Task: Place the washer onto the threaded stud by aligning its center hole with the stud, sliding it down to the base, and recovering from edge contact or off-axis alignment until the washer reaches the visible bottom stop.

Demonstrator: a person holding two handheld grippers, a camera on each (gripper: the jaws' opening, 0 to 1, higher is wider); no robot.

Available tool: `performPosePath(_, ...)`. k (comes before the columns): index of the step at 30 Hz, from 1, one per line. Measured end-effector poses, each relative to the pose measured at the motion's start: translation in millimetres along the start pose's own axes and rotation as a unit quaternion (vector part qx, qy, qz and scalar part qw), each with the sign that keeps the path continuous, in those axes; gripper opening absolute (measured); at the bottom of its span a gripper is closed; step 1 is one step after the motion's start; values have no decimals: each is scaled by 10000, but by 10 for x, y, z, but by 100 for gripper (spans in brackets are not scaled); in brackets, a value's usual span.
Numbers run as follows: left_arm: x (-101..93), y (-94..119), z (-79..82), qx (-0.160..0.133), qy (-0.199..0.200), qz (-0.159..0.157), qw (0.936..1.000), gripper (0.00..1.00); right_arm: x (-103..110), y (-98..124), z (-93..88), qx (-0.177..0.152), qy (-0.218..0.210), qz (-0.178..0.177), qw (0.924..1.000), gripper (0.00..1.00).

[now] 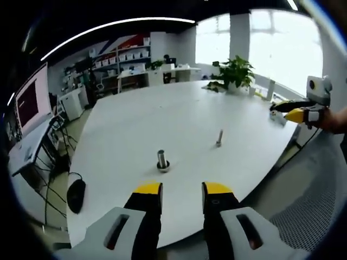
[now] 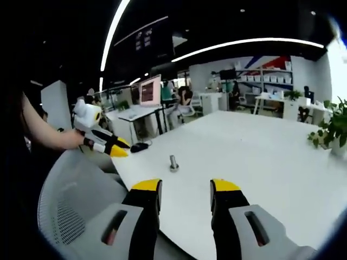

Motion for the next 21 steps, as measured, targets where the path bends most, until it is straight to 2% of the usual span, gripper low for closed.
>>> performPosePath(3,-7,-10,-15,38,-14,-10,10000,27,-24,13,57,-159,-36,-66,9998,38)
performPosePath(5,-8,-19,-35,91,-7,-12,10000,27,-47,14,-18,49,-163,-98,9998,37)
performPosePath(7,-12,-23,-49,133,-10,-6,9999,28,-46,11,-85,240,-92,-98,9996,37)
performPosePath(11,-12,-41,-90,235,-17,-3,9997,29,-10,6,-53,181,-2,-15,9998,35)
performPosePath(21,-8,-47,-105,259,66,-6,9996,33,-22,11,-73,243,67,-45,9997,35)
Point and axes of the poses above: the point that each gripper's makers call its tool centre point, and the gripper's own axes: y roughly backward along the fingers, x roughly to its left, z roughly out of its top, the point moved 1 cm from there along y, roughly backward along the fingers, and after that the axes turned 10 degrees about y, right-handed, at the moved point
